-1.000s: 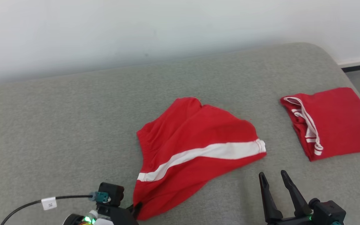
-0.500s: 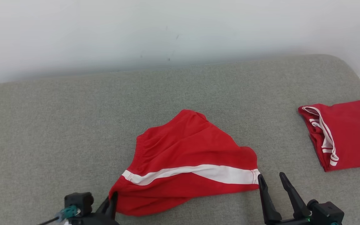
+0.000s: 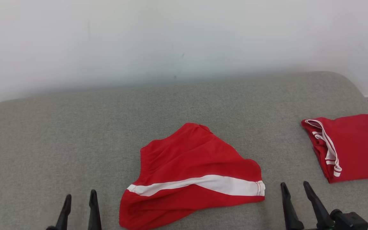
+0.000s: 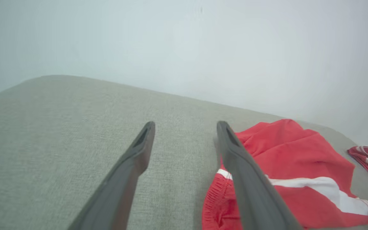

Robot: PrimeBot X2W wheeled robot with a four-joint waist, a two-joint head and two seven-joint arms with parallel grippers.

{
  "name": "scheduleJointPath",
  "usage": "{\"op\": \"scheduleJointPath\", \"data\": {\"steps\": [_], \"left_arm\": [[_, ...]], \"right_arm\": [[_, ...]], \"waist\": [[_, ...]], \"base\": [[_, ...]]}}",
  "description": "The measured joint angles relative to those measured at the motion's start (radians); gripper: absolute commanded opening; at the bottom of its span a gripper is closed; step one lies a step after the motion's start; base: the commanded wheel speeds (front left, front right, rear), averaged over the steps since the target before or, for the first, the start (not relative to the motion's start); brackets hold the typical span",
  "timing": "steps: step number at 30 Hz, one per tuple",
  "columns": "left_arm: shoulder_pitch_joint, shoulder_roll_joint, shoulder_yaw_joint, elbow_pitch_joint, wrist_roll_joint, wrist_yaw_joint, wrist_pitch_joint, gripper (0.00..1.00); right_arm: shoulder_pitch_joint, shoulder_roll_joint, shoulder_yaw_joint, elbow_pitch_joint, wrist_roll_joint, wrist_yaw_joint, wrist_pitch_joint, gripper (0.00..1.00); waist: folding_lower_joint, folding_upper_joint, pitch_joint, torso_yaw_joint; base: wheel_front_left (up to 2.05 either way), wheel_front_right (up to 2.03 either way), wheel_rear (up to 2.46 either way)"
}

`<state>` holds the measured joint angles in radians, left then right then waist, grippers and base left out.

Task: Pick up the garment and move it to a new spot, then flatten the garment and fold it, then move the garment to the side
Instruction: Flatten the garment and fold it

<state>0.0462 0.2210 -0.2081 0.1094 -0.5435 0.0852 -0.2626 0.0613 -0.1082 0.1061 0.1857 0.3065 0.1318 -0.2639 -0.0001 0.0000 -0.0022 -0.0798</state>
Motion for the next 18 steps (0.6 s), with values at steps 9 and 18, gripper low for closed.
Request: {"op": "scheduleJointPath", "data": {"steps": [9,18], "left_arm": [[0.144,-0.135,0.223,-0.107,0.265,-0.139,0.000,1.00],[0.198,-0.159,0.276,-0.076,0.338,-0.205,0.000,1.00]], "right_arm": [[0.016,-0.015,-0.029,-0.003,-0.008,0.000,0.001,1.00],[0.054,-0.016,-0.019,0.032,-0.008,0.000,0.001,1.00]], "waist": [[0.0001,0.0000,-0.030,0.028],[0.0000,0.0000,-0.056,0.040]], "base": [[0.00,0.00,0.00],[0.00,0.00,0.00]]}}
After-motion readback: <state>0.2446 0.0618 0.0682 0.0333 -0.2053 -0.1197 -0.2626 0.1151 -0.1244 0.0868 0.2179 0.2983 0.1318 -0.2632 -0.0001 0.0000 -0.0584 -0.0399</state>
